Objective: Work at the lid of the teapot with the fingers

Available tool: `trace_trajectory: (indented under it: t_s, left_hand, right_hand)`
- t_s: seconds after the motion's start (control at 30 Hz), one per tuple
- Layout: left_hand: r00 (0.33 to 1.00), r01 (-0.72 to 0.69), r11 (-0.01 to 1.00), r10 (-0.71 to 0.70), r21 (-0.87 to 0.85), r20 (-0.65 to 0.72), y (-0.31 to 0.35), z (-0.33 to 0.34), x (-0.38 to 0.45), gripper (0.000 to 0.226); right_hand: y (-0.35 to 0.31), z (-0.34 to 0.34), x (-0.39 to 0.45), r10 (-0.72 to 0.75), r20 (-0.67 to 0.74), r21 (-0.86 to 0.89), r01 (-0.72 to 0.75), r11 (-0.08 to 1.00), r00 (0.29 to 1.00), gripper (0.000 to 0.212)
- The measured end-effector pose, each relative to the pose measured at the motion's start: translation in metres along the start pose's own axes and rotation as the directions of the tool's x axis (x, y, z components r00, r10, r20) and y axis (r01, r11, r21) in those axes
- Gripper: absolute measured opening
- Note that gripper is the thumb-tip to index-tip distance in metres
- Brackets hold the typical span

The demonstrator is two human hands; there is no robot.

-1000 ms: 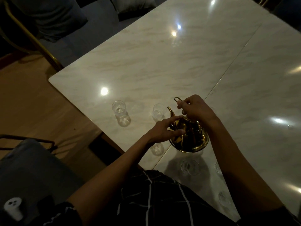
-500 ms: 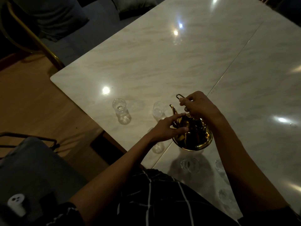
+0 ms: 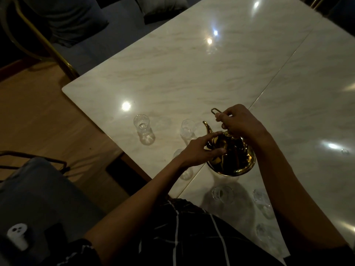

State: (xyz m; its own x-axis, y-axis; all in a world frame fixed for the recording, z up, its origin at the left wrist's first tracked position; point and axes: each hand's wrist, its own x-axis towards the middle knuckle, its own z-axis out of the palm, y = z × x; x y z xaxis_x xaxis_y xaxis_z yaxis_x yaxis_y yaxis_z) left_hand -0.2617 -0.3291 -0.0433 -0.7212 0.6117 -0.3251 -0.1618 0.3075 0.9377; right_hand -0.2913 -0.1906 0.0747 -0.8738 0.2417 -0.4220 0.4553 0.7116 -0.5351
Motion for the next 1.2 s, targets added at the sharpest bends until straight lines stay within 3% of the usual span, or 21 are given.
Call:
trace_trajectory:
  t_s: [1.2]
  left_hand:
    - [0.998, -0.034, 0.999, 0.035, 0.032, -0.044, 0.012, 0.006, -0.006, 0.066]
  right_hand:
    - [-0.011, -0.015, -0.010, -0.015, 0.030, -0.011, 0.016, 1.000, 0.999, 0.033]
